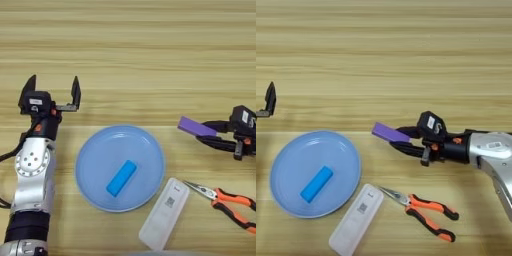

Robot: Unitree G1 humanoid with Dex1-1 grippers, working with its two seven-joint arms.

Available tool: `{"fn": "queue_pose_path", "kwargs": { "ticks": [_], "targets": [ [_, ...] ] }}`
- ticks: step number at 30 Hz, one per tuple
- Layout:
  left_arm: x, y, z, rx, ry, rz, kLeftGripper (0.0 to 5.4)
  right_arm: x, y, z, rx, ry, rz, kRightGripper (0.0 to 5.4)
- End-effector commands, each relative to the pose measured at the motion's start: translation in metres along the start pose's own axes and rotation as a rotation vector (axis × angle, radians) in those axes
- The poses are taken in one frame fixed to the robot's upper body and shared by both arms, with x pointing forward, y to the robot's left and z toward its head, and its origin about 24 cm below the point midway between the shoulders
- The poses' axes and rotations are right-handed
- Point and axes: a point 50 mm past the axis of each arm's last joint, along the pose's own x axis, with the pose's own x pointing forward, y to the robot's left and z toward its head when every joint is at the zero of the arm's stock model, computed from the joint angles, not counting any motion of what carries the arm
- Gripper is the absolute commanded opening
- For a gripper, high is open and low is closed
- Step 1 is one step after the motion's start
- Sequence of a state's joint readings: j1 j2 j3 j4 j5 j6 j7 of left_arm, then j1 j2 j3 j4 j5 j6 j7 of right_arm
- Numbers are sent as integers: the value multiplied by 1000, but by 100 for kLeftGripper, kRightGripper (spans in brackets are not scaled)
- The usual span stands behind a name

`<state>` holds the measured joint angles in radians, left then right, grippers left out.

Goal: Move the objects on the table

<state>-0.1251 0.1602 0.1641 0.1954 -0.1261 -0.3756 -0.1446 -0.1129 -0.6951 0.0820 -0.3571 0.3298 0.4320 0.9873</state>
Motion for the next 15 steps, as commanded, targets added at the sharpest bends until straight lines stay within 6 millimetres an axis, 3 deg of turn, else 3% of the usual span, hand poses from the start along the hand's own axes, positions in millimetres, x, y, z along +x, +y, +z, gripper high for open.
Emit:
{"fn": "queue_pose_path", "kwargs": {
  "ticks": [1, 15],
  "targets": [
    [-1, -2, -1, -8, 11, -3, 540, 12, 2, 13, -25, -20, 21, 141],
    [2, 1, 2, 1, -3, -8, 540, 76, 17, 31, 43, -85, 72, 141]
  ]
}}
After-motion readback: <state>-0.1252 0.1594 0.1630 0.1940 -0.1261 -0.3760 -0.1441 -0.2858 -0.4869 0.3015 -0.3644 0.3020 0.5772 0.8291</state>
